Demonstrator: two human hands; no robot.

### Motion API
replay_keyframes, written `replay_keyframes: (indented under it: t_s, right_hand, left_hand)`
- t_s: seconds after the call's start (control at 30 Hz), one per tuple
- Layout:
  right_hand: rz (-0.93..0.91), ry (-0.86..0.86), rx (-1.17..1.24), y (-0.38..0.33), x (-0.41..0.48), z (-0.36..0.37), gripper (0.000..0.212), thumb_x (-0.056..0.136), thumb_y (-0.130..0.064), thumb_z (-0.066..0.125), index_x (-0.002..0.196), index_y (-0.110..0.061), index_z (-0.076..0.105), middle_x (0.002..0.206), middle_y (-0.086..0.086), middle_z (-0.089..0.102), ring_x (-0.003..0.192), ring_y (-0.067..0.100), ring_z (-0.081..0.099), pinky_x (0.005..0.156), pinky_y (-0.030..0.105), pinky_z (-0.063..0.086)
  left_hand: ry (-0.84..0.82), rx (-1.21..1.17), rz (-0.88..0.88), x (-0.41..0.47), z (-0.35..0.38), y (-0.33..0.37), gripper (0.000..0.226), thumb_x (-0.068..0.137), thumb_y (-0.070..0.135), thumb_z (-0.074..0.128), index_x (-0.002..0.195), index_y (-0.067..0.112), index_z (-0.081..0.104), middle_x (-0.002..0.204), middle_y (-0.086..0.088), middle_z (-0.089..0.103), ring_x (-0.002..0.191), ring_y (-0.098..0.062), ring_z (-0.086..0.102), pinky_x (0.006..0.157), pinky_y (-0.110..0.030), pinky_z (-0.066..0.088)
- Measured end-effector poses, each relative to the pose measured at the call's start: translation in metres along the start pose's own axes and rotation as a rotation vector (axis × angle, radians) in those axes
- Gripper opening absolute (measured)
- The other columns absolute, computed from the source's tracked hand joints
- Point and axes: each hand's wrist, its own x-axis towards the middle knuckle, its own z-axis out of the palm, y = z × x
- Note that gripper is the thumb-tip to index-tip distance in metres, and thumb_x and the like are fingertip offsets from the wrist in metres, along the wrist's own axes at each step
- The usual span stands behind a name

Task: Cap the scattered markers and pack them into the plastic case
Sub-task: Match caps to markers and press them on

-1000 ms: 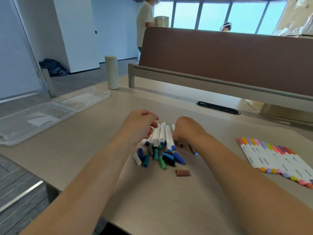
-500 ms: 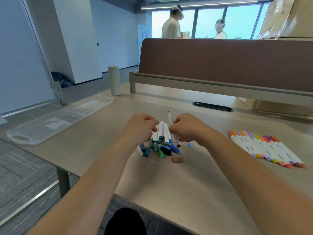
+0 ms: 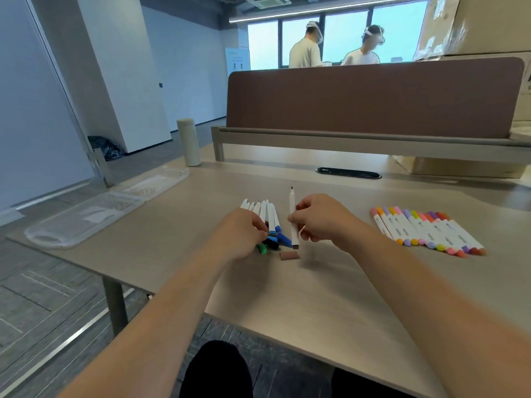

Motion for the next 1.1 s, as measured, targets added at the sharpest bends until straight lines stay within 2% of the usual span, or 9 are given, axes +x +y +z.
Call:
replay_keyframes:
  t_s: [0.07,0.17,0.27,0.4,0.47,0.57,0.87,1.03,1.1]
  right_hand:
    - [-0.003,0.004,0.017,0.001,0.003,0.0,0.009,0.095,-0.016,0.061,0.094,-0.007,0.064,0.079,0.011,0.068,0.057,0.016,0.06,0.053,0.025,0.049]
    - [-0.011,0.013,0.018,0.001,0.006,0.001,0.011,0.095,-0.016,0.061,0.096,-0.006,0.065,0.078,0.01,0.068,0.057,0.015,0.06,0.056,0.026,0.051]
    - [-0.018,0.013,0.017,0.001,0.009,0.002,0.011,0.096,-0.017,0.061,0.096,-0.007,0.065,0.08,0.01,0.068,0.059,0.015,0.059,0.057,0.026,0.05]
    - [-0.023,0.004,0.044,0.0,0.011,0.003,0.01,0.095,-0.015,0.061,0.094,-0.006,0.066,0.08,0.012,0.069,0.058,0.016,0.059,0.054,0.026,0.049]
    - [-0.034,0.002,0.07,-0.002,0.013,0.005,0.01,0.093,-0.014,0.062,0.092,-0.006,0.067,0.077,0.012,0.068,0.056,0.016,0.058,0.052,0.026,0.047]
    - [-0.046,0.006,0.07,-0.006,0.017,0.008,0.009,0.093,-0.015,0.062,0.093,-0.007,0.067,0.076,0.011,0.068,0.056,0.015,0.058,0.05,0.025,0.045]
    - [-0.052,0.009,0.063,-0.012,0.023,0.016,0.009,0.093,-0.015,0.062,0.088,-0.009,0.066,0.078,0.011,0.068,0.054,0.016,0.057,0.046,0.022,0.041]
    - [-0.038,0.024,0.042,-0.009,0.024,0.014,0.011,0.093,-0.016,0.062,0.088,-0.008,0.067,0.076,0.009,0.067,0.053,0.016,0.056,0.047,0.021,0.041]
    - [-0.037,0.032,0.033,-0.007,0.024,0.012,0.012,0.093,-0.017,0.062,0.088,-0.008,0.067,0.075,0.008,0.067,0.054,0.015,0.057,0.049,0.022,0.044]
  left_hand:
    - [-0.003,0.009,-0.002,0.003,0.002,-0.002,0.016,0.09,0.017,0.063,0.098,0.019,0.077,0.093,0.001,0.069,0.083,-0.015,0.06,0.072,-0.027,0.049]
    - [0.021,-0.011,0.004,0.004,0.0,-0.002,0.016,0.092,0.014,0.061,0.096,0.018,0.076,0.09,0.002,0.068,0.077,-0.013,0.058,0.07,-0.027,0.048]
    - [0.067,-0.007,-0.002,0.007,-0.005,-0.003,0.017,0.093,0.013,0.059,0.099,0.016,0.075,0.097,0.0,0.071,0.084,-0.017,0.064,0.076,-0.03,0.052]
    - [0.092,-0.062,-0.058,0.011,-0.017,-0.01,0.016,0.092,0.01,0.058,0.094,0.014,0.074,0.089,-0.006,0.073,0.063,-0.016,0.065,0.057,-0.022,0.048]
    - [0.1,-0.058,-0.058,0.013,-0.022,-0.014,0.014,0.092,0.011,0.06,0.094,0.015,0.074,0.088,-0.005,0.073,0.064,-0.016,0.066,0.052,-0.019,0.044]
    - [0.089,-0.054,-0.053,0.012,-0.026,-0.02,0.015,0.093,0.012,0.06,0.097,0.017,0.074,0.088,0.001,0.071,0.063,-0.002,0.06,0.05,-0.014,0.038]
    - [-0.006,0.024,0.074,0.014,-0.02,-0.011,0.015,0.093,0.021,0.062,0.098,0.025,0.076,0.092,0.005,0.069,0.071,-0.009,0.059,0.057,-0.018,0.041]
    - [-0.087,0.127,0.105,0.016,-0.006,-0.007,0.017,0.09,0.021,0.064,0.101,0.022,0.078,0.092,0.007,0.068,0.082,-0.014,0.059,0.06,-0.019,0.041]
    - [-0.093,0.164,0.097,0.018,-0.001,-0.009,0.016,0.089,0.021,0.065,0.1,0.023,0.078,0.096,0.005,0.07,0.089,-0.016,0.061,0.069,-0.025,0.048]
